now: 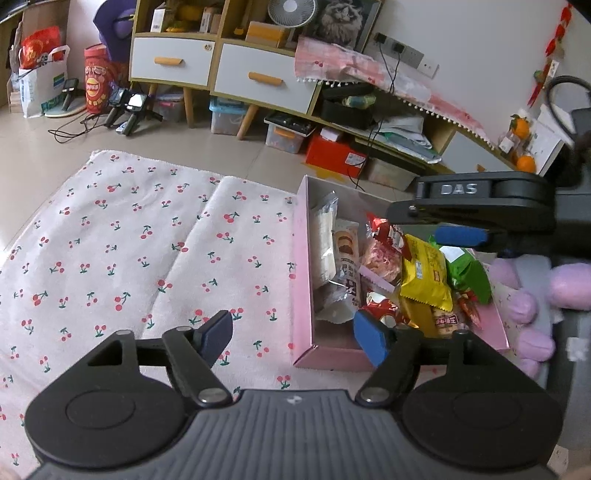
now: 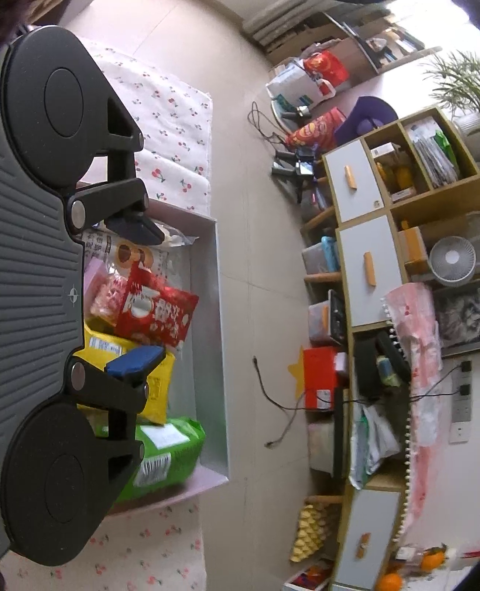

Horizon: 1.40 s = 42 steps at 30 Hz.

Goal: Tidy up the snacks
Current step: 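Withdraw both open tools from the box toward the last two packets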

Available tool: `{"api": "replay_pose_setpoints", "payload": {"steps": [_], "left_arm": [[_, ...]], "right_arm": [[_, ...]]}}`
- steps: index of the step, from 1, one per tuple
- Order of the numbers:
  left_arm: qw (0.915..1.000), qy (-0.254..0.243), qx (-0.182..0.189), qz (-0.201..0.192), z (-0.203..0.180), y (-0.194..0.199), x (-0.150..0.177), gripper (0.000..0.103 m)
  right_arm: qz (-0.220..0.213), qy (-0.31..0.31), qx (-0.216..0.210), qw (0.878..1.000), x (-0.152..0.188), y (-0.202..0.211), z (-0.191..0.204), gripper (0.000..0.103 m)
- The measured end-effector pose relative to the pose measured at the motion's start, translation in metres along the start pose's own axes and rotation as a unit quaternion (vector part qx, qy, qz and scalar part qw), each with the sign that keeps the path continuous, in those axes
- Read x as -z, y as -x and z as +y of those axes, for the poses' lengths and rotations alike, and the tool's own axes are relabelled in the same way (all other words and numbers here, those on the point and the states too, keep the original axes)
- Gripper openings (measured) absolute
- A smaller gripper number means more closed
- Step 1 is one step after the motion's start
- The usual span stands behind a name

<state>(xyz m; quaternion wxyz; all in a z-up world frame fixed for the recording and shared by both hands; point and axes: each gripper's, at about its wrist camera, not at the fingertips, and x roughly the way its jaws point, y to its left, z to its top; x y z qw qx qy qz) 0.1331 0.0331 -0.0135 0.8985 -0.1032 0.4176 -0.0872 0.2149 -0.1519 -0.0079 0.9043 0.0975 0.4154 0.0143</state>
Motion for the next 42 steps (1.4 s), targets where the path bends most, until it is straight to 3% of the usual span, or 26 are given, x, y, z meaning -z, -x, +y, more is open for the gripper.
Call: {"api": "replay_pose_setpoints", "payload": {"steps": [5,16,24,37,42], "left_arm": [[0.9999,-0.009,-0.005,-0.001,-0.004,0.005,0.002,0.082],[0.9962,-0.079,-0.031,-0.018,-0.028,0.02,0.018,0.094],[0.9908,-0.13,-0.034,-0.017,-0.054,0.031,0.031,0.098],[0.9905,-0.136,-0.018,0.004,-0.079,0.034,0.065,0.1],[0.9881,-0.15,0.007,0.033,-0.088,0.024,0.079,0.1]], "right_arm": [[-0.01,-0.002,0.006,1.0,0.003,0.022,-0.004,0.069],[-0.017,0.036,0.019,0.999,0.027,0.075,-0.017,0.076],[-0.024,0.032,0.022,0.999,0.048,0.11,-0.048,0.083],[-0.032,0.039,0.049,0.998,0.101,0.143,-0.082,0.088],[-0.037,0.039,0.048,0.997,0.114,0.145,-0.091,0.089]]}}
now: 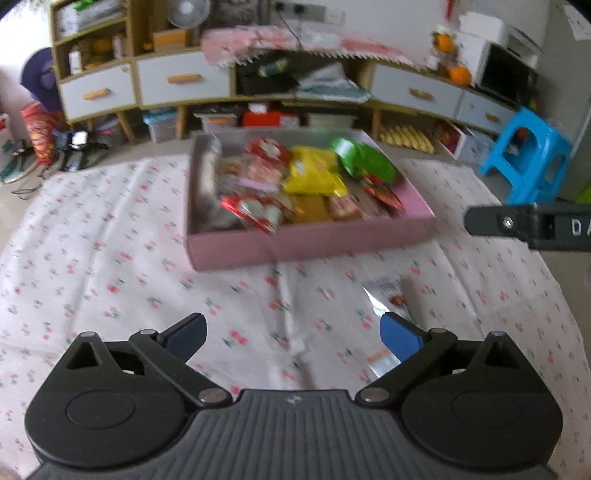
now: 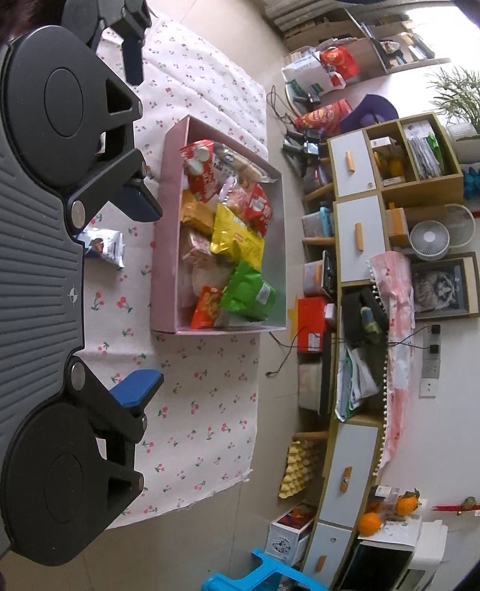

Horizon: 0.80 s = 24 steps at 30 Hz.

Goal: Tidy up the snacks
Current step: 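Withdraw both open tools from the box toward the last two packets, then grasp the orange lotus biscuit packet with the left tool while the right tool grasps the silver truffle packet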

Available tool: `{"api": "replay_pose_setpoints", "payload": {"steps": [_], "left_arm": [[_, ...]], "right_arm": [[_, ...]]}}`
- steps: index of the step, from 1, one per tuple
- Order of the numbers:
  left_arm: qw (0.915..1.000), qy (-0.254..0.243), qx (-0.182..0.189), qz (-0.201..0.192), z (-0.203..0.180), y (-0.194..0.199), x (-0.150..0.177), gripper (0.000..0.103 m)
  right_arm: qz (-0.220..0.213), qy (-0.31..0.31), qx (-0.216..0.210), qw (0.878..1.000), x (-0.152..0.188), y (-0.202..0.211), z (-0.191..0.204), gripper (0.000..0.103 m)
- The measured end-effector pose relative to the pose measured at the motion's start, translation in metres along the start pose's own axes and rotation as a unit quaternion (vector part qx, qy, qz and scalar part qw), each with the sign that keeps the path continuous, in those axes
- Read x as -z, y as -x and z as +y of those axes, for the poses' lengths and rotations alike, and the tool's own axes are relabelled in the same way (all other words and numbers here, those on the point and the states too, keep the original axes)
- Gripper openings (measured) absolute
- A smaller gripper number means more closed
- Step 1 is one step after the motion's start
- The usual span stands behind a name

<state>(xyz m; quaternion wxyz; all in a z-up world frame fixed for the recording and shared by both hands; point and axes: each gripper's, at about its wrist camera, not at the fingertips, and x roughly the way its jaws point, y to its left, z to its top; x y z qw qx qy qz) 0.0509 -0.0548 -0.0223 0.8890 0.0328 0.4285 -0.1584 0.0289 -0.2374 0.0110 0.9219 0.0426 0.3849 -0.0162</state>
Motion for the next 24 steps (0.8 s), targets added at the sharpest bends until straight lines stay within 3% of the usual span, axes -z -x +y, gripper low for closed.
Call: {"api": "replay_pose_setpoints", "payload": {"steps": [6,15,24], "left_arm": [[0.9999,0.005,0.008,0.006,-0.01,-0.009,0.007,0.1],[0.9978,-0.018,0.061,0.019,-0.045,-0.017,0.023,0.092],[0.9968,-0.034,0.036,0.063,-0.076,-0.029,0.036,0.08]], "right_arm": [[0.009,0.026,0.016,0.999,0.014,-0.008,-0.009,0.089],[0.042,0.025,0.025,0.998,0.034,-0.022,-0.034,0.089],[0.058,0.023,0.032,0.998,0.044,-0.028,-0.048,0.089]]}}
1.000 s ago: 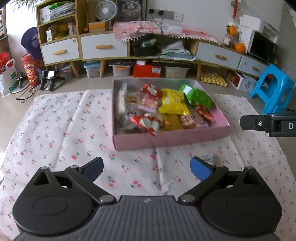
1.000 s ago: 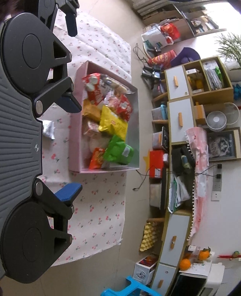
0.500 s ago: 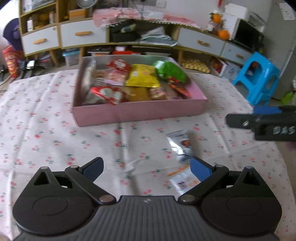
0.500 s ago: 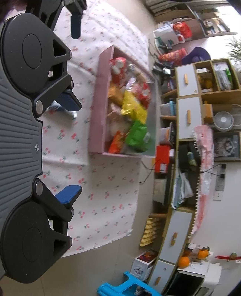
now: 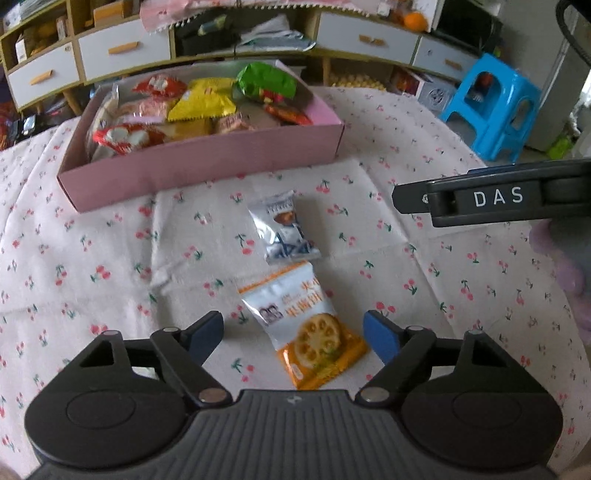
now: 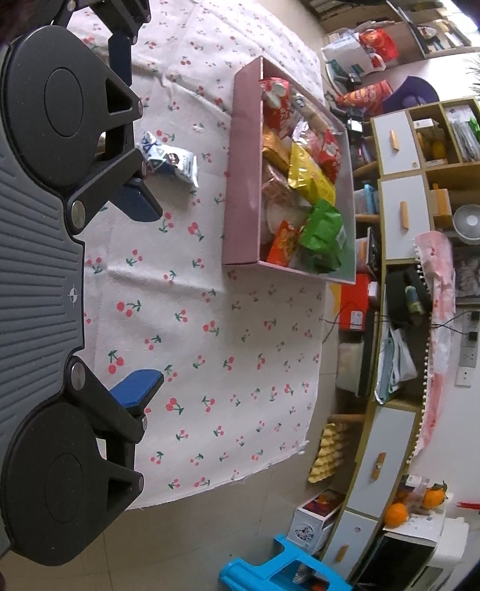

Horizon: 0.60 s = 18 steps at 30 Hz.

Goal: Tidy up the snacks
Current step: 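Grasp the orange lotus biscuit packet with the left tool while the right tool grasps the silver truffle packet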

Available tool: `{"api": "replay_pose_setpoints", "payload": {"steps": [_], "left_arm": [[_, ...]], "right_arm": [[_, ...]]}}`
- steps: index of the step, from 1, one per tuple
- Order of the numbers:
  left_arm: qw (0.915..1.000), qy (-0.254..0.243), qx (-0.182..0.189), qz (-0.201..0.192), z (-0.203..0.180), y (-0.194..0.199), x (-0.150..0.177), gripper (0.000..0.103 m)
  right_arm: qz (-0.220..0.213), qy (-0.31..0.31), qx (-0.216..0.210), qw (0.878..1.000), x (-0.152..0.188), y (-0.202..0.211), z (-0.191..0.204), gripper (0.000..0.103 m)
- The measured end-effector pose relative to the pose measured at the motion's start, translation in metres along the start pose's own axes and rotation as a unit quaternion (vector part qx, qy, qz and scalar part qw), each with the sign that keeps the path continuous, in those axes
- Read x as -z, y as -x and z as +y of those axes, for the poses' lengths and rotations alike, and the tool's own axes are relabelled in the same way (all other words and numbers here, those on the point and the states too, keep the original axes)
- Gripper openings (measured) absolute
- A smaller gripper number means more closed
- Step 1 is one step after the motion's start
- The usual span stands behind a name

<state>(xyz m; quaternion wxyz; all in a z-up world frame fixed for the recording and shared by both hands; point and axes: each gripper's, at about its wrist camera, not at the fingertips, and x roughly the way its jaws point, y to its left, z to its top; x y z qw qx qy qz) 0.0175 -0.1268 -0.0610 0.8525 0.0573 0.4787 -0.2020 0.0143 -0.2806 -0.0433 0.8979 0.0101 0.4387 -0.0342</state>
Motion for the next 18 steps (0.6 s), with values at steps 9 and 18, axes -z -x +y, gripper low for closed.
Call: {"api": "replay_pose_setpoints", "payload": {"steps": [9,18], "left_arm": [[0.9992,-0.008,-0.039,0.002,-0.003,-0.002,0.001,0.067],[0.9991,0.03,-0.03,0.003,0.018,0.008,0.001,0.035]], "right_arm": [[0.005,0.006,-0.003,1.0,0.001,-0.004,0.002,0.089],[0.015,0.009,-0.012,1.0,0.0,-0.009,0.014,0.089]]}}
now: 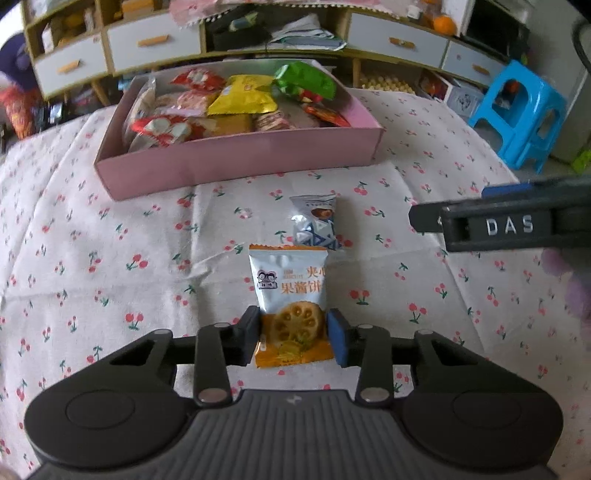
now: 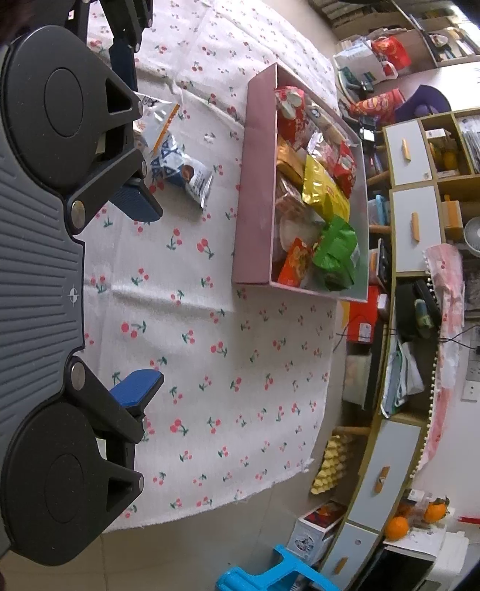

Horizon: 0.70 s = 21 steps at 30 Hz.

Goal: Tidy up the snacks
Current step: 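Grasp the orange lotus biscuit packet with the left tool while the right tool grasps the silver truffle packet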

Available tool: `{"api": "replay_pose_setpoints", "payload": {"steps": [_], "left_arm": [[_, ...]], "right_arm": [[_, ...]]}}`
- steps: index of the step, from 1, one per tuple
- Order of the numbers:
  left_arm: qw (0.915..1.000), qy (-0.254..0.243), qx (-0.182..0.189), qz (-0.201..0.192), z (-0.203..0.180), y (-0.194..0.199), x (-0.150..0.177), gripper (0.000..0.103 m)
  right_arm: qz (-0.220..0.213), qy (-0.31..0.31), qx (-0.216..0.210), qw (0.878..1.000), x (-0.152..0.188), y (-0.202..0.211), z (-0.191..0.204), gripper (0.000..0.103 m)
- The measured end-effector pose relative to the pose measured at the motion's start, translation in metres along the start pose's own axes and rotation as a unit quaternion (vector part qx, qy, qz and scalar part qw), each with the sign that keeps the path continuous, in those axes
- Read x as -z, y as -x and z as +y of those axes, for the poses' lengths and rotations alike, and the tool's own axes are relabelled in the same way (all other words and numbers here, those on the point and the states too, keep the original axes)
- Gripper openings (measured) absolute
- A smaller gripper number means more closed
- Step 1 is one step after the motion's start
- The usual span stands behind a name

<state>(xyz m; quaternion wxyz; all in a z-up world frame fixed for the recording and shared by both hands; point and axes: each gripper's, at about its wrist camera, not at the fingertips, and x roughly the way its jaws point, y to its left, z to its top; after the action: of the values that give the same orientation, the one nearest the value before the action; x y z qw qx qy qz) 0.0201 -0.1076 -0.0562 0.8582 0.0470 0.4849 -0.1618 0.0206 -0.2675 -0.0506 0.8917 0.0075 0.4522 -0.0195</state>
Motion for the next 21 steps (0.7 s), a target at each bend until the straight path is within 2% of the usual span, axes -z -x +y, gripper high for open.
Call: {"api": "replay_pose_setpoints", "payload": {"steps": [11,21], "left_arm": [[0.9985,0.046,0.028,0.003,0.041,0.013,-0.002,0.035],[0.9987,0.039,0.027,-0.02,0.06,0.028,-0.004,0.035]], "right_arm": [[0.021,-0.015,-0.035,0.999,-0.004,-0.012,0.019,0.089],[0.041,-0.055,-0.062,0.996,-0.016,-0.029,0.046,0.088]]}}
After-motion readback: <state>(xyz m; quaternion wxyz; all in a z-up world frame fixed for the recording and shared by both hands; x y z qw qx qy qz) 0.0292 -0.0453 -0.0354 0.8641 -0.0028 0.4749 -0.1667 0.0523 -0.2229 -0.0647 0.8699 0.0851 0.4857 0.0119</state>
